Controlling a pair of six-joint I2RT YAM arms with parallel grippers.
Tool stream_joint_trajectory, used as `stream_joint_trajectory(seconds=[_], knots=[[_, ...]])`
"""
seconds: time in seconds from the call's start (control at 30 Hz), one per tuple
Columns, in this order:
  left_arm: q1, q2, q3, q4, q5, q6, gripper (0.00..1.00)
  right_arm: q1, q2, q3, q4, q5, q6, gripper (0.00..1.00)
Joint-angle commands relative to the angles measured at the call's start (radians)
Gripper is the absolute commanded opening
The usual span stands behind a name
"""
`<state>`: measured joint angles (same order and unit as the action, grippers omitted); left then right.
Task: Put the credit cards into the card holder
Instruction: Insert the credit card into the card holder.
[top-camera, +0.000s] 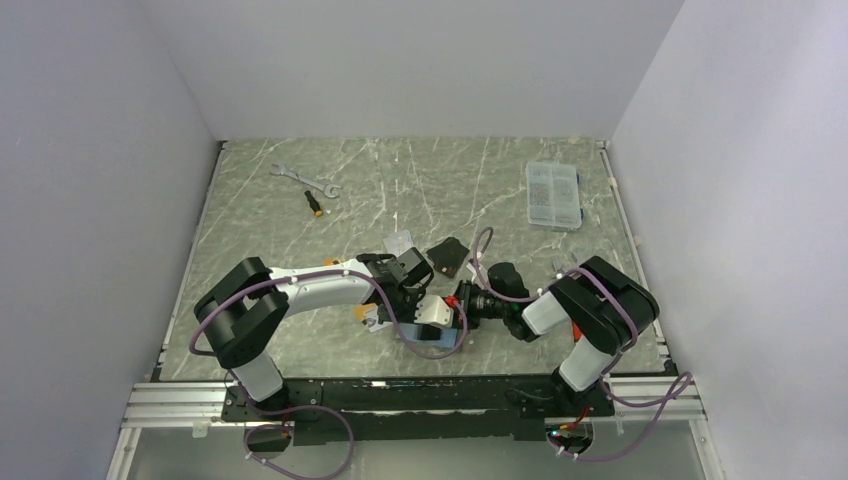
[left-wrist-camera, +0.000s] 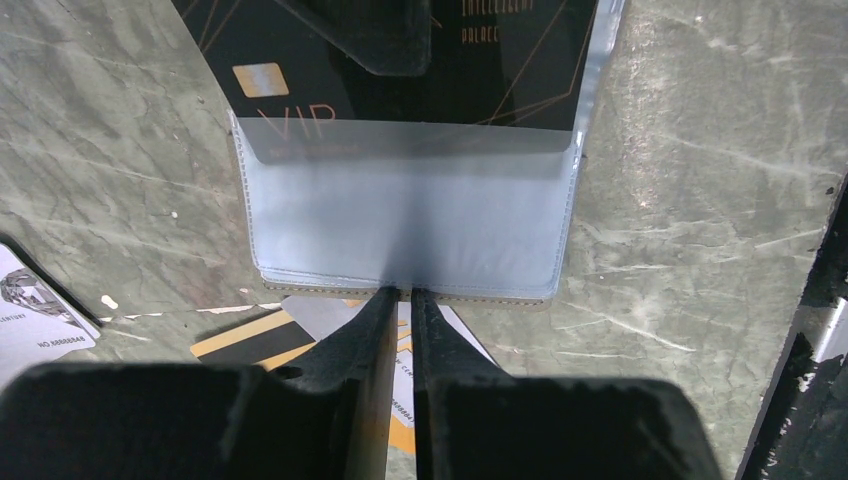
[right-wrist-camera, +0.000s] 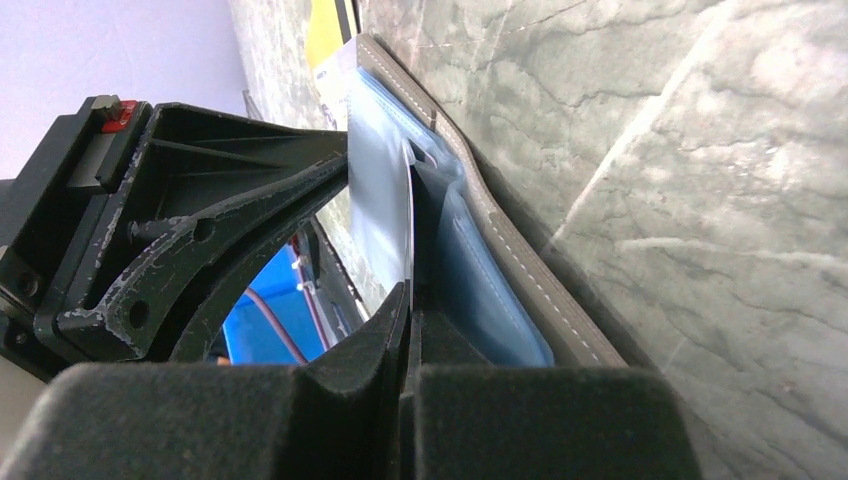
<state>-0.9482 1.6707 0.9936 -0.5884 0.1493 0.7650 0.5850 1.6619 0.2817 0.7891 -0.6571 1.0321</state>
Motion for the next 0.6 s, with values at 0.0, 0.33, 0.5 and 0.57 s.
stream_joint_trajectory(seconds=[0.0,0.33,0.5,0.57], knots=[[-0.012,0.018,-0.014,-0.016,0.048,0.003,0.14,0.043,0.026,-0.048,0.092,0.113,0.028,0.00],[-0.020,0.016,-0.010,-0.022,0.058,0.000,0.14,0.097,-0.055,-0.036,-0.098,0.233,0.018,0.03],[-0.019,0.005,-0.020,-0.019,0.058,0.002,0.13,0.108,-0.193,-0.004,-0.368,0.308,-0.035,0.34],[-0.018,-0.011,-0.029,-0.004,0.060,0.003,0.12,0.111,-0.258,0.003,-0.468,0.331,-0.055,0.46]])
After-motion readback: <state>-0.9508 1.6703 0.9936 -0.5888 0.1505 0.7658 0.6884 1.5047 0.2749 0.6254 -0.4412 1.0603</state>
